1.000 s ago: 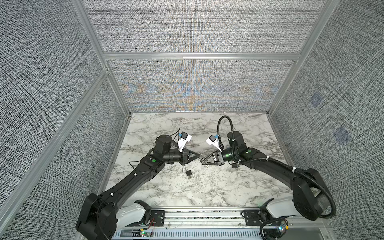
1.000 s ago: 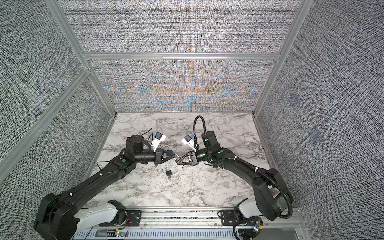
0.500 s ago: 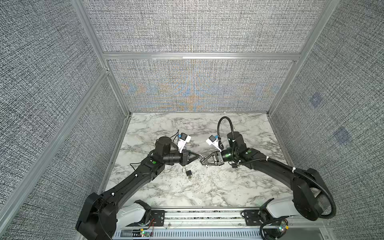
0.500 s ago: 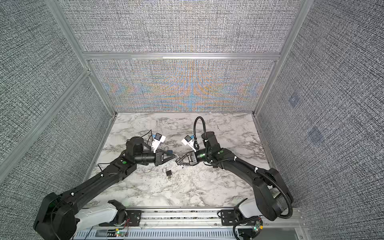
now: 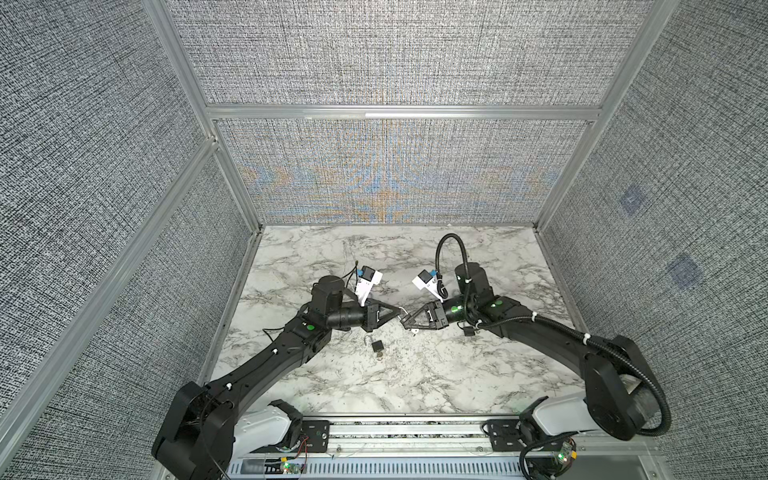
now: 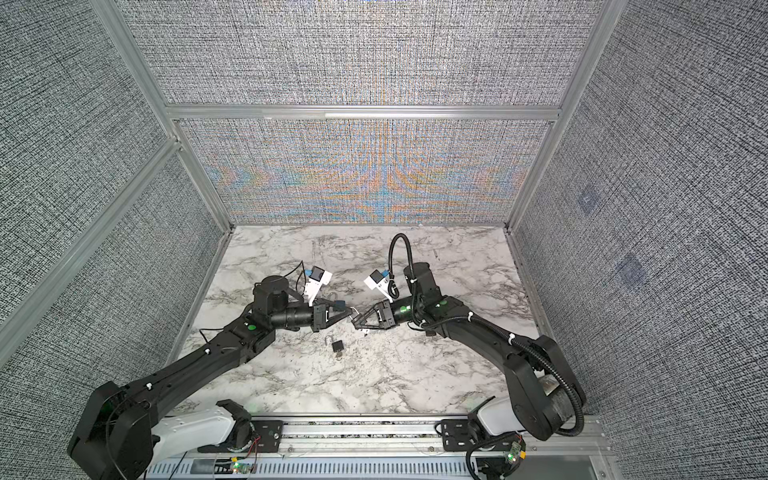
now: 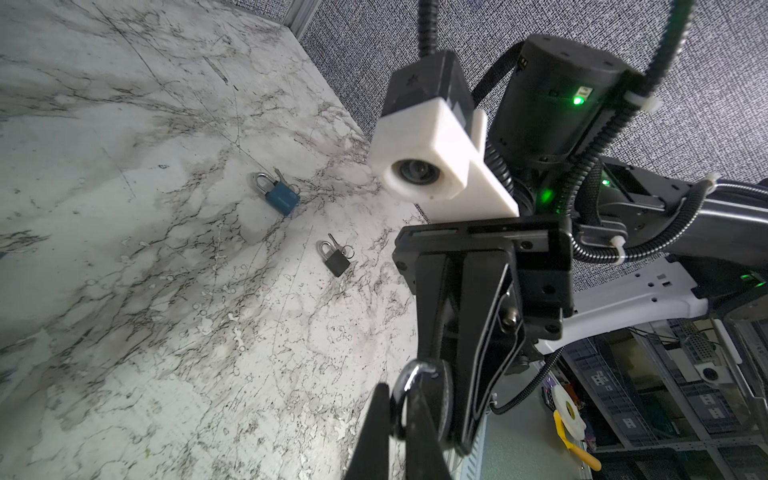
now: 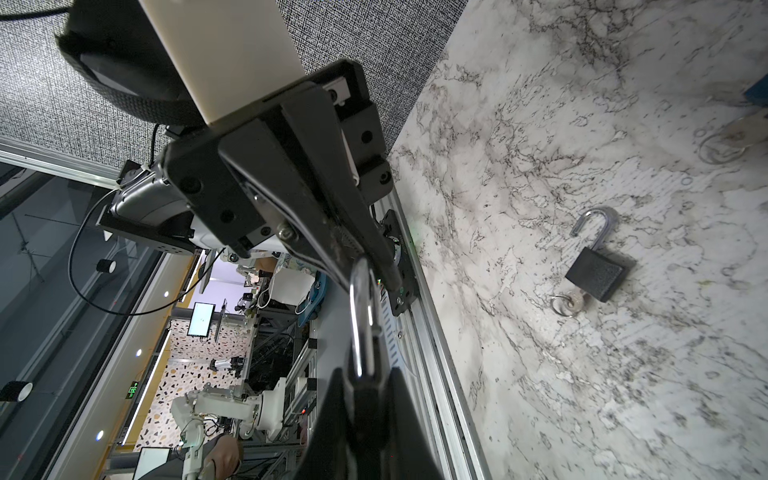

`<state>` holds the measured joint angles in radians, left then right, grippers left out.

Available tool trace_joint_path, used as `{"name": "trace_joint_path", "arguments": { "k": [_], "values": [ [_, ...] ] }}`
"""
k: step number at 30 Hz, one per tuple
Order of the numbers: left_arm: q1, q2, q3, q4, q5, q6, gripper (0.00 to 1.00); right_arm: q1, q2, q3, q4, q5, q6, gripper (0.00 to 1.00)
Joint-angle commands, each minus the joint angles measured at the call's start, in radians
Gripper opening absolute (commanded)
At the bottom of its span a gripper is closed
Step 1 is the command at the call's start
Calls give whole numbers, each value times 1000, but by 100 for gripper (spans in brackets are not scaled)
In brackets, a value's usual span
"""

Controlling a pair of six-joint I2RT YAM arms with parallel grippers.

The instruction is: Lock with the key

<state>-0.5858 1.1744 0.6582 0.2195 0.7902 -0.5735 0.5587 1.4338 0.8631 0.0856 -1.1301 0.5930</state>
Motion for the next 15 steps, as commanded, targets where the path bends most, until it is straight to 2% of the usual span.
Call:
{"name": "trace_joint_path", "arguments": {
  "k": [1,15],
  "values": [
    [-27,3,-11,4,153,4,0,-1,6,24,169,97,29,0],
    [-68,8,-45,23,153,-17,0,-23,11,47,200,159,42,0]
  ]
}}
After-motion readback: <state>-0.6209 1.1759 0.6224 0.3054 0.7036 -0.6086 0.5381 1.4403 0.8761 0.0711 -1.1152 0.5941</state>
